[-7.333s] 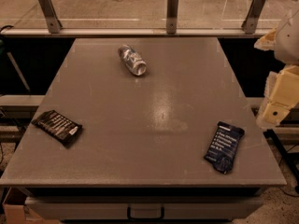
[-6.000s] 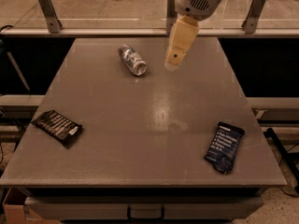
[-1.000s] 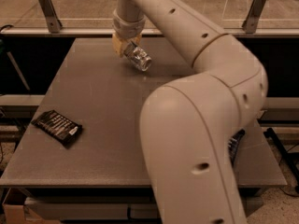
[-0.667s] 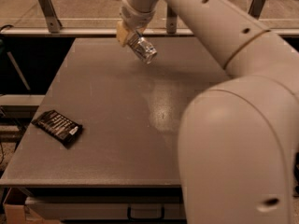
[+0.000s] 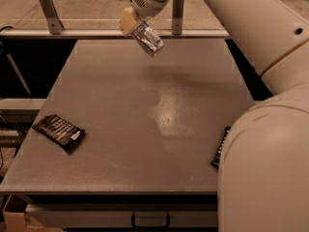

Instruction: Place redbull can upright

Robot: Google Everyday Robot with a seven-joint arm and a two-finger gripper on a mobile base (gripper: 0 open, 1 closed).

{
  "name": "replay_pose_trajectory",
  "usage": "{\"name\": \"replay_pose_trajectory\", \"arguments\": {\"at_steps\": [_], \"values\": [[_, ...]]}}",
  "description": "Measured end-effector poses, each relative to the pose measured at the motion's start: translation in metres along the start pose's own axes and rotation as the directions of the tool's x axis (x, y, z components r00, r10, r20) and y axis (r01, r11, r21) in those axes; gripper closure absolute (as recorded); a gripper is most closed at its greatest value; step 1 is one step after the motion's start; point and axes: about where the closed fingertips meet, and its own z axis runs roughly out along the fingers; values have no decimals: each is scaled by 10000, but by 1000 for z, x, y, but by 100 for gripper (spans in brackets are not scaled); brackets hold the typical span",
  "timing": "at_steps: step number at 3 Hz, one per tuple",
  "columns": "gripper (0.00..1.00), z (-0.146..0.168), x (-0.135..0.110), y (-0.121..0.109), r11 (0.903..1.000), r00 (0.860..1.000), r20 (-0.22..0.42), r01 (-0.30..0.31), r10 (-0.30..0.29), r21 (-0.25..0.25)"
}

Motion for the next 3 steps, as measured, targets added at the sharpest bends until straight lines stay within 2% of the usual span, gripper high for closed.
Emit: {"name": "replay_pose_trajectory", "arguments": {"at_steps": [1, 2, 3], "values": [[100, -2, -6, 2, 9994, 9976, 694, -29, 53, -349], [100, -22, -2, 13, 9959, 9836, 1764, -237, 388, -870], [100, -49, 24, 16, 9918, 9573, 2796, -401, 730, -1215]]}}
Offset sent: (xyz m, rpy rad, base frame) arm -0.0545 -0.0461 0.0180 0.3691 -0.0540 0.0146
